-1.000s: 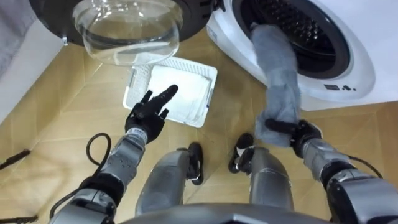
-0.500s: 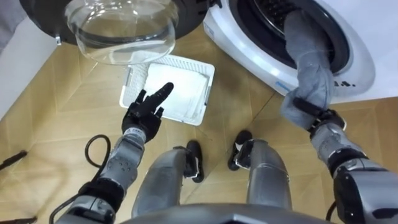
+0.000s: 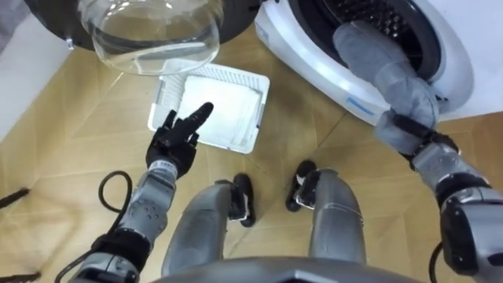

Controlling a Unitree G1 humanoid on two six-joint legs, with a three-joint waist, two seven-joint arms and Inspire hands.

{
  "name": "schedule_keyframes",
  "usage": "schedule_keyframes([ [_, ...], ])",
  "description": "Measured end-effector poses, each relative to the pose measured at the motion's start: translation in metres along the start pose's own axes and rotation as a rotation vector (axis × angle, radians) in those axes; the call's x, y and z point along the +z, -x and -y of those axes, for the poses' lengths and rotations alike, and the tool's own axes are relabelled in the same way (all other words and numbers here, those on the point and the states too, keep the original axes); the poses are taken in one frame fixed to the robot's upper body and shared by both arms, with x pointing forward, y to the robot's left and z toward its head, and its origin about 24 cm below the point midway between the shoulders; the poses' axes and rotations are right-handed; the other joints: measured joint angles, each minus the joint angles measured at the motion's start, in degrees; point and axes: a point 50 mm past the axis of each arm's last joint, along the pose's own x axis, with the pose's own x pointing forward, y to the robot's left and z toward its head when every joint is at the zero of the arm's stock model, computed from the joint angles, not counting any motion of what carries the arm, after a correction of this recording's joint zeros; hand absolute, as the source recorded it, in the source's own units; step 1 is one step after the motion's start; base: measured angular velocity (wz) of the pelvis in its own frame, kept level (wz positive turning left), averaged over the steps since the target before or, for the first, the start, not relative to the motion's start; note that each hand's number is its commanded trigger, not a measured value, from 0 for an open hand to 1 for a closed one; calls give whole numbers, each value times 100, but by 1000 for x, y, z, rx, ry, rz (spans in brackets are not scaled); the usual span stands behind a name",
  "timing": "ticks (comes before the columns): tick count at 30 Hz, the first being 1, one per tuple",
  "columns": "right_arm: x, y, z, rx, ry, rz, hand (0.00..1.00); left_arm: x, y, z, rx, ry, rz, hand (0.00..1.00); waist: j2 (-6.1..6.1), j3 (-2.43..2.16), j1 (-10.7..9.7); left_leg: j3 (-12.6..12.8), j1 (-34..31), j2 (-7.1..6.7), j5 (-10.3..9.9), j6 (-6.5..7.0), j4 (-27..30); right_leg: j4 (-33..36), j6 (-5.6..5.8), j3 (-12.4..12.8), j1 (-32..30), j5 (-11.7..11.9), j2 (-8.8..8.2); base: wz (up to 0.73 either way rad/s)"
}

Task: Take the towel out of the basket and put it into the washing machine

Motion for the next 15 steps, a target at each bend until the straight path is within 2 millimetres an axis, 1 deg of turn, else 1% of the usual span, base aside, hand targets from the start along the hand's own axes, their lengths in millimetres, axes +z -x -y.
schedule_keyframes([
  [2, 4, 0, 3, 9, 49, 8, 100, 2, -1, 2, -20, -37, 4, 0, -71, 28, 15, 0, -39, 20, -11, 13, 43, -1, 4, -4, -19, 5, 11, 0],
  [3, 6, 0, 2, 15, 61, 11, 100, 3, -1, 2, -20, -40, 6, 0, -97, 29, 12, 10, -51, 20, -13, 16, 44, 0, 7, 14, -41, 12, 15, -11],
  [4, 12, 2, -3, 34, 89, 10, 100, 7, 1, -1, -20, -53, 14, 0, -165, 30, 5, 61, -69, 31, -15, 21, 43, 5, 4, 79, -98, 34, 43, -21],
  [5, 17, 3, -6, 46, 125, 5, 100, 9, 2, -1, -25, -73, 18, 0, -200, 41, 5, 101, -57, 56, -23, 29, 56, -7, 0, 119, -102, 60, 72, -24],
  [7, 24, 4, -8, 58, 158, -5, 100, 10, 2, 0, -33, -79, 23, 0, -239, 39, 4, 153, -28, 78, -34, 41, 59, -20, 5, 173, -102, 87, 104, -18],
  [9, 30, 6, -11, 76, 189, -11, 100, 11, 4, 1, -42, -76, 30, 0, -268, 48, -24, 202, 1, 84, -37, 47, 61, -19, 3, 208, -102, 109, 111, -14],
  [11, 37, 10, -17, 116, 208, -9, 100, 14, 7, -1, -44, -77, 46, 0, -295, 59, -106, 232, 29, 84, -38, 48, 61, -11, 2, 239, -100, 124, 116, -9],
  [13, 39, 13, -22, 137, 215, -7, 100, 15, 8, -5, -32, -68, 54, 0, -323, 74, -140, 274, 48, 105, -38, 47, 71, -12, -18, 256, -100, 141, 131, -11],
  [15, 40, 14, -24, 145, 218, -7, 100, 16, 9, -7, -26, -64, 58, 0, -327, 77, -151, 281, 49, 117, -38, 45, 82, -20, -20, 276, -100, 158, 154, -8],
])
